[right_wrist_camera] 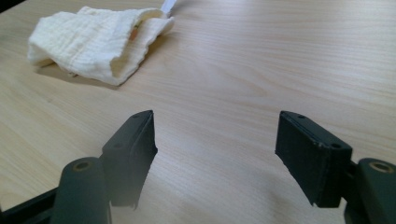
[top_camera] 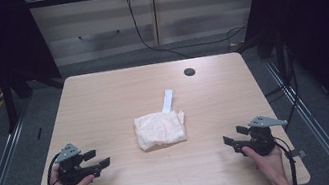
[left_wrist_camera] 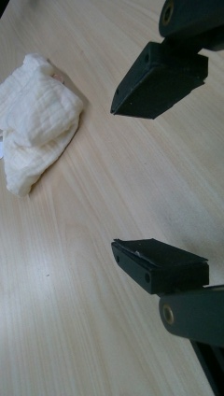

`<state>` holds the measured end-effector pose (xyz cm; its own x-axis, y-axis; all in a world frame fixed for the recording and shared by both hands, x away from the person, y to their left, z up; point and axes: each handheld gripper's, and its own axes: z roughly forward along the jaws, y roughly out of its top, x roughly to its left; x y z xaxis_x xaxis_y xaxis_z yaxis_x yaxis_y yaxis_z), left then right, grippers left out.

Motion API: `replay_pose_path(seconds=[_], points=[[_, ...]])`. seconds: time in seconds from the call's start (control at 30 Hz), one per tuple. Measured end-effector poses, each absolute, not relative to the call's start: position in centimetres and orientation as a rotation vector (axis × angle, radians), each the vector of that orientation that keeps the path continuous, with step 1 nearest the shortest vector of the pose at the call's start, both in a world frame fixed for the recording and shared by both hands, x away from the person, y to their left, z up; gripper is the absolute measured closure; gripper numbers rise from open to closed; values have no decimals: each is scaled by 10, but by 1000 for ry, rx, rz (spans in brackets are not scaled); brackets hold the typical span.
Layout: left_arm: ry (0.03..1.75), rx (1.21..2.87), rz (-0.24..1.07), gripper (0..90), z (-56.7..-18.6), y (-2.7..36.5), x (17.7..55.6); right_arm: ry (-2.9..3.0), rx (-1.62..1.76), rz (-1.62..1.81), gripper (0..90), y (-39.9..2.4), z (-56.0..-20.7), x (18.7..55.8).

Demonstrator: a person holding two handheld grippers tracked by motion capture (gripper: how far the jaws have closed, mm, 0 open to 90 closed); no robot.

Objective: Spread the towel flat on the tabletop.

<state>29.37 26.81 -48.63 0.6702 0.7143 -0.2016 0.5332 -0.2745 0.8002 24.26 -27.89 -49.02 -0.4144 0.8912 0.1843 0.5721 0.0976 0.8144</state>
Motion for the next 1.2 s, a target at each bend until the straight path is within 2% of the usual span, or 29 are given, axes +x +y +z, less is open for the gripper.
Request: replay_pose_path(seconds=[0.37, 0.9, 1.0, 1.07, 1.17, 1.2], points=[[1002, 1966, 233, 263, -490, 274, 295, 2089, 1414, 1247, 323, -277, -484, 245], [981, 1992, 225, 260, -489, 270, 290, 2233, 1286, 1271, 357, -248, -475, 262], [964, 2004, 199, 271, -490, 269, 290, 2270, 1274, 1309, 357, -239, -475, 269], [964, 2005, 194, 310, -490, 269, 291, 2287, 1263, 1315, 365, -236, -475, 272], [963, 1999, 195, 306, -490, 268, 291, 2291, 1260, 1312, 378, -232, -473, 276], [957, 1997, 190, 304, -489, 269, 289, 2317, 1245, 1323, 423, -229, -470, 281]])
